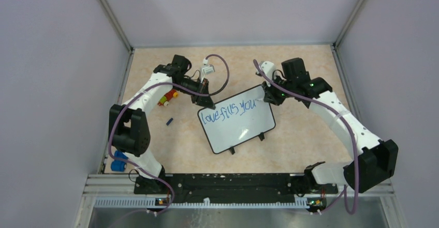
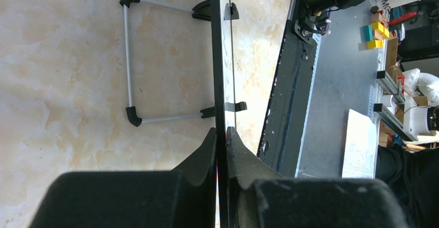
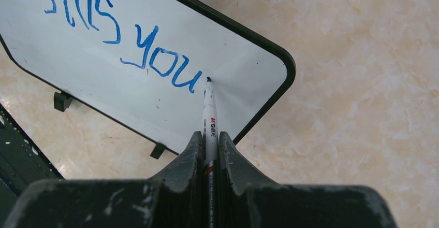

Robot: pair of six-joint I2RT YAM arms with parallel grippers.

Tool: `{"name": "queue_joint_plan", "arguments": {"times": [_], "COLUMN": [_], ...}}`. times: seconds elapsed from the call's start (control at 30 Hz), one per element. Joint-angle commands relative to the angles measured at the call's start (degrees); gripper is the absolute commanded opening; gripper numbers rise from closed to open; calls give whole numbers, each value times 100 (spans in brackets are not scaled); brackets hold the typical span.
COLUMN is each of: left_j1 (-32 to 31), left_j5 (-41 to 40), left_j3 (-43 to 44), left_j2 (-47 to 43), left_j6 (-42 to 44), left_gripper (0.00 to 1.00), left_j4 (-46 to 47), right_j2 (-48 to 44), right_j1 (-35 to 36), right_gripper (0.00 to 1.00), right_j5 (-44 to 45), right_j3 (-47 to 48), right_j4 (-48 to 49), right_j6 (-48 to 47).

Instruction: Write a sentence on the whiteboard

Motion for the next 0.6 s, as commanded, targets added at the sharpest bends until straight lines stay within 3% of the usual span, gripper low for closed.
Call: {"name": "queue_joint_plan", "arguments": {"times": [0.0,0.57], "left_j1": [-74,-74], "left_j5": [216,211], "left_j3": [68,80], "left_j2": [-23,-21], "left_j6": [232,247], "left_gripper": [0,0], "left_j4": [-87,-86], "right_j2": [43,-212], "right_j1": [-93,-163], "right_gripper": [0,0], "right_j5": [209,29], "right_j3": [242,-461], "right_j4": [262,131], "right_j6": [-91,-171]}}
